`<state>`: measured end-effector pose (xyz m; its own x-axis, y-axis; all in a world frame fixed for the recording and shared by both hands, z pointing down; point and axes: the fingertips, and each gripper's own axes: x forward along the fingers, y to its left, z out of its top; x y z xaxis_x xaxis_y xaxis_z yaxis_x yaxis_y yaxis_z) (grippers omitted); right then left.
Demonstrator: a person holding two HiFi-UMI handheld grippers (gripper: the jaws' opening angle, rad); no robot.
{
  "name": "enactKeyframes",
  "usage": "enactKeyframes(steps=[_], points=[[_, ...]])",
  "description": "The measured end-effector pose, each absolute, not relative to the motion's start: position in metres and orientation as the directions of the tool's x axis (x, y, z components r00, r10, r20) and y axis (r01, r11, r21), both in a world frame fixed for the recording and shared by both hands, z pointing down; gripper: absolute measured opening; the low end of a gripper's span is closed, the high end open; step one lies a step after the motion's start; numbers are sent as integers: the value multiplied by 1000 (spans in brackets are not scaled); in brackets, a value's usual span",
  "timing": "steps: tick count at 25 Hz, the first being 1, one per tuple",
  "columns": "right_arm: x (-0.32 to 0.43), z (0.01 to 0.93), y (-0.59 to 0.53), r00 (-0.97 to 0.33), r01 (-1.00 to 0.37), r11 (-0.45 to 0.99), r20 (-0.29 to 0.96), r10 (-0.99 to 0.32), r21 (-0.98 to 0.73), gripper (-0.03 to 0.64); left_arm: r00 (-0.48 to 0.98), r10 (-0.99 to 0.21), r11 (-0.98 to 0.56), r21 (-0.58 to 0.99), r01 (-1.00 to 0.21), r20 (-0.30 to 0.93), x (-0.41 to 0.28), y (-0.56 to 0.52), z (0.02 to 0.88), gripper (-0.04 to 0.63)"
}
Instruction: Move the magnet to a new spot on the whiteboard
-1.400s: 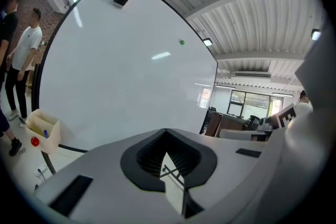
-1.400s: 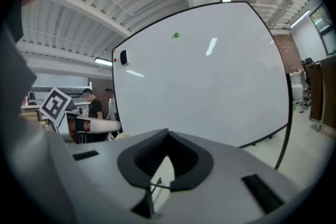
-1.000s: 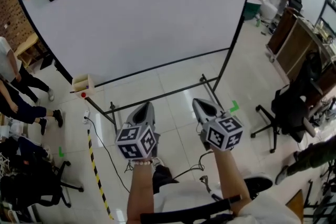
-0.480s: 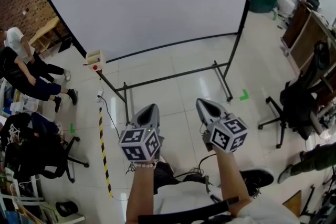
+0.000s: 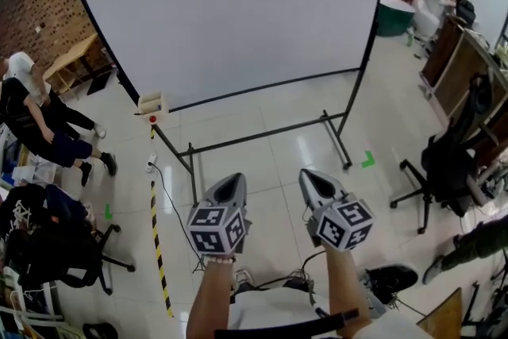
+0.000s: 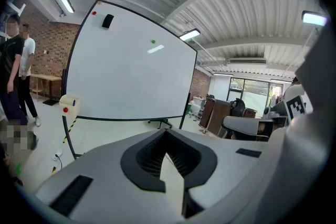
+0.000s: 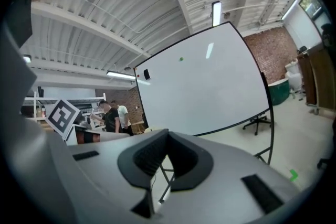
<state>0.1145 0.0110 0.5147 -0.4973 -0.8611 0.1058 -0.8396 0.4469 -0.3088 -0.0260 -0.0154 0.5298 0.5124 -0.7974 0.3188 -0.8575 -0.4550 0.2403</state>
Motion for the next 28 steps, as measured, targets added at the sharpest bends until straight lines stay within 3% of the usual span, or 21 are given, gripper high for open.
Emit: enactKeyframes(steps=[12,28], points=[[82,489,9,-423,-887,387,104,-900,-254,3,548,-792,-487,261,-833,271,-76,-28,518,0],[72,493,9,-431,-895,398,161,-888,-200,2,549,-800,-484,278,-829,243,-80,-29,506,0]])
